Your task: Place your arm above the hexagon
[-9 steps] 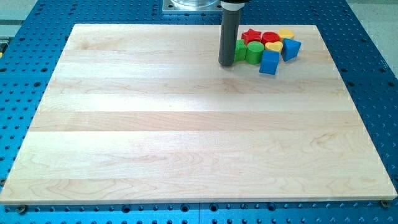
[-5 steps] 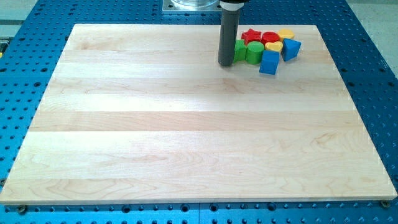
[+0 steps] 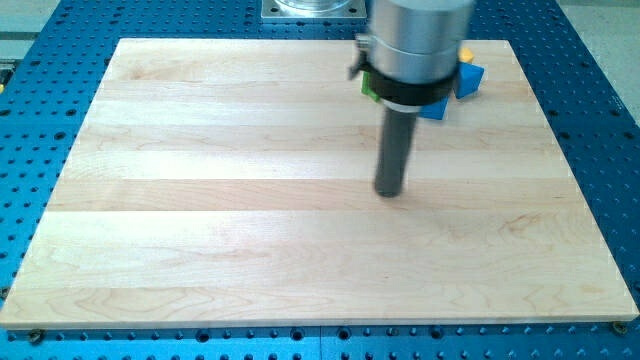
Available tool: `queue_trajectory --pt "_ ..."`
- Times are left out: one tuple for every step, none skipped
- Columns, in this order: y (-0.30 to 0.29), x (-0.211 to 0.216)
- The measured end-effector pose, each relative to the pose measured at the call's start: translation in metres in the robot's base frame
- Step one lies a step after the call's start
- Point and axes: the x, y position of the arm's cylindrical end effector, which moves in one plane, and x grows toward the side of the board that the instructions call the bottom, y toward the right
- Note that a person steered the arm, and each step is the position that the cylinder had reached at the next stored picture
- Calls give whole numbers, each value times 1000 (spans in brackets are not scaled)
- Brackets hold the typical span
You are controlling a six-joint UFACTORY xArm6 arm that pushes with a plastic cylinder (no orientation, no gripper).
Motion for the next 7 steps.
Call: queue_trajectory --pt "71 -10" --pt "97 -55" --pt "130 -112" --pt "172 -166" --pt "185 -218" --pt "170 -259" --pt "134 -260"
